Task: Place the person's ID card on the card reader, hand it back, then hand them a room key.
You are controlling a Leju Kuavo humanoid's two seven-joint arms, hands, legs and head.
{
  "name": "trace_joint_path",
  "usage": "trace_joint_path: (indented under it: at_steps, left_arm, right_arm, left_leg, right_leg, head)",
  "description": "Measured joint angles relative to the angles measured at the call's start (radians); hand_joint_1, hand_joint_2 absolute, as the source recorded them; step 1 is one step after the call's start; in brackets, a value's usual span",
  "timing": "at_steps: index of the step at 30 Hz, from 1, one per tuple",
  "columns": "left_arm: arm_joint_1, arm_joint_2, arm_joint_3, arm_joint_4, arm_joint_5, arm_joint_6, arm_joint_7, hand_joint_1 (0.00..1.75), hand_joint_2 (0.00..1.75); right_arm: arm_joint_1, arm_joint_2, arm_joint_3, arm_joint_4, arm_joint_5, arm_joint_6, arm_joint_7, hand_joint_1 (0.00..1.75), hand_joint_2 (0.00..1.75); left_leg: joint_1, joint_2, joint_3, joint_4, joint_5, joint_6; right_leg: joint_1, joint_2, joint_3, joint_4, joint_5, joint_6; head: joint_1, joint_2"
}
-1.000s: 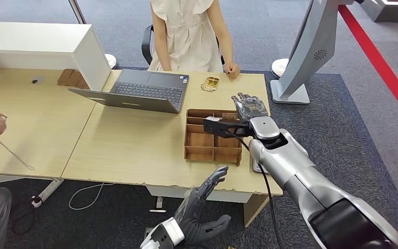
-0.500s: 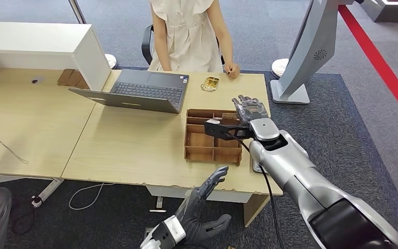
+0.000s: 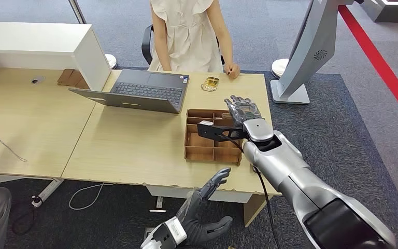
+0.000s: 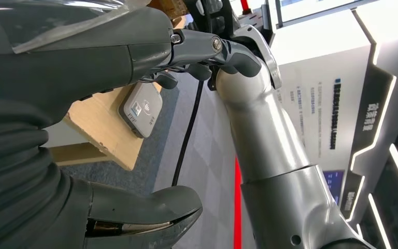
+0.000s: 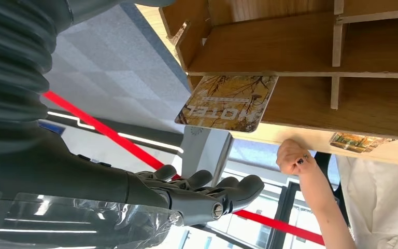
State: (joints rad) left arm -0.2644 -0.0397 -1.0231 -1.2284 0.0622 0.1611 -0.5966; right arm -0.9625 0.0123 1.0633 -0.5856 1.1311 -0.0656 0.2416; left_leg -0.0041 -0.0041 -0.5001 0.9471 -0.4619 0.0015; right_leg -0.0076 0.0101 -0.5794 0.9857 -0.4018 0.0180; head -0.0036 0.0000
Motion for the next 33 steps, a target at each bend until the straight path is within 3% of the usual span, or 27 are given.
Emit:
trace_joint_path:
  at_steps: [15,19,33]
  left_arm:
    - [-0.001,0.002,-0.005,0.0,0.001,0.0,0.0,0.0,1.75]
    - [-0.001,0.002,-0.005,0.0,0.001,-0.001,0.0,0.0,1.75]
    - [-0.001,0.002,-0.004,0.0,-0.002,-0.012,-0.003,0.0,1.75]
  right_arm:
    - [-0.004,0.018,0.002,0.025,-0.004,-0.008,-0.009,0.0,1.75]
    - [-0.004,0.017,0.002,0.035,-0.009,-0.006,-0.009,1.74,1.75]
    - [-0.003,-0.007,0.001,0.055,-0.073,-0.002,-0.001,1.75,1.75]
  left_leg:
    - [0.0,0.0,0.0,0.0,0.0,0.0]
    - [0.0,0.0,0.0,0.0,0.0,0.0]
    - [0.0,0.0,0.0,0.0,0.0,0.0]
  right_leg:
    - [0.0,0.0,0.0,0.0,0.0,0.0]
    - [0.0,0.0,0.0,0.0,0.0,0.0]
    - [0.0,0.0,0.0,0.0,0.0,0.0]
  head:
    - [0.0,0.0]
    - [0.0,0.0]
    - [0.0,0.0]
